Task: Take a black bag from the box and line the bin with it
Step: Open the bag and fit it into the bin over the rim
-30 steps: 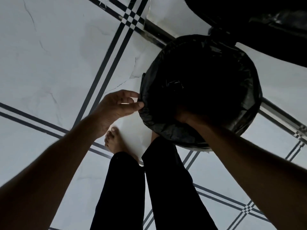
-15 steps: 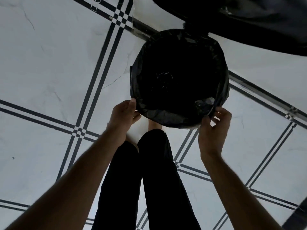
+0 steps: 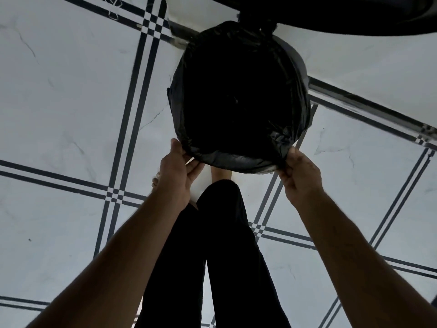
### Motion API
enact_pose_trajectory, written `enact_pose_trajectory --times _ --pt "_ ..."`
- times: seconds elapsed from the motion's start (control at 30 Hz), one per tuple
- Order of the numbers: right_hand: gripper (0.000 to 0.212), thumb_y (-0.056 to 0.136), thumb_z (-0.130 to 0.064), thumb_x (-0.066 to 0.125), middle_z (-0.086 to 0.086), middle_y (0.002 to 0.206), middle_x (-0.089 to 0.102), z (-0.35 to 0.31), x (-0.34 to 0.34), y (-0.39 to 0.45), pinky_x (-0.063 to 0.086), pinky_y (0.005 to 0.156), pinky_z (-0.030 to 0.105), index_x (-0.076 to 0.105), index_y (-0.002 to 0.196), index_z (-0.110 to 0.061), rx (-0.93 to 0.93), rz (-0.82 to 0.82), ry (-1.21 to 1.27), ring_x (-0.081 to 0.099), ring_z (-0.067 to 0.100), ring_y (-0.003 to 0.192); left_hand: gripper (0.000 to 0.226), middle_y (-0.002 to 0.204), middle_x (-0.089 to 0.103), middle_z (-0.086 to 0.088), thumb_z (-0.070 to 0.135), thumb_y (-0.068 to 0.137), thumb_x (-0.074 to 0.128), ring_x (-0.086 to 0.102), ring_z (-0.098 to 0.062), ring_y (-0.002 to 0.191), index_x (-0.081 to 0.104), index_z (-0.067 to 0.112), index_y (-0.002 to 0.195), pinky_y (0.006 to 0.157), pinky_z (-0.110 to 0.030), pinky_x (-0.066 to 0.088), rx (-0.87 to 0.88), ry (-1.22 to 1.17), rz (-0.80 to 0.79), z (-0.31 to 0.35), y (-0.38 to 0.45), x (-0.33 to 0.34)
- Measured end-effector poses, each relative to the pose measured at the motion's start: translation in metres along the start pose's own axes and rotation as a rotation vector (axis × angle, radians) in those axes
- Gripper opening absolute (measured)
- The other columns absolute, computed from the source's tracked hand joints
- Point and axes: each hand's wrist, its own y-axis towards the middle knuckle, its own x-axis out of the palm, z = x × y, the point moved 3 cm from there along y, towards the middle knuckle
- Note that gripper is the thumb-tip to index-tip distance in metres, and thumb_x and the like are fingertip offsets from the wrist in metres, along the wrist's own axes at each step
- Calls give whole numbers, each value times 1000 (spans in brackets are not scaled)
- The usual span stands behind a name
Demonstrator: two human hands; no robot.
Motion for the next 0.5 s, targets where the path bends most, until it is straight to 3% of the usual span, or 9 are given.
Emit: enact_pose_trajectory --times 0.07,0.2,0.33,0.43,0.5 --pt "14 95 -11 63 5 87 74 -1 0 6 60 69 25 69 106 -3 3 15 33 72 13 78 57 126 66 -11 49 104 31 65 -24 110 55 5 132 92 -35 54 -13 -5 -23 1 3 -1" --pt "4 91 -7 69 9 92 72 -5 0 20 60 66 23 70 95 -6 -22 118 -21 70 17 80 70 131 62 -12 59 101 27 60 -24 119 48 4 139 105 -37 46 -39 -23 -88 1 5 -1" --pt "12 89 0 66 10 86 66 -8 3 25 50 48 19 63 97 -8 -50 273 -96 62 15 63 77 142 55 -14 64 98 23 56 -25 125 43 7 145 109 -39 41 -66 -27 -128 -1 6 -1" --pt "10 90 -4 56 1 73 64 -13 11 20 51 53 20 61 92 -13 -3 189 -42 60 13 61 73 137 57 -12 65 97 24 59 -27 117 44 12 144 108 -43 43 -89 -33 -144 -3 6 -1" --pt "14 90 -15 48 -1 77 66 -18 14 12 55 66 26 63 87 -16 48 64 44 63 13 69 69 132 59 -13 64 97 25 61 -30 114 45 14 140 106 -46 45 -119 -48 -155 -3 8 -3"
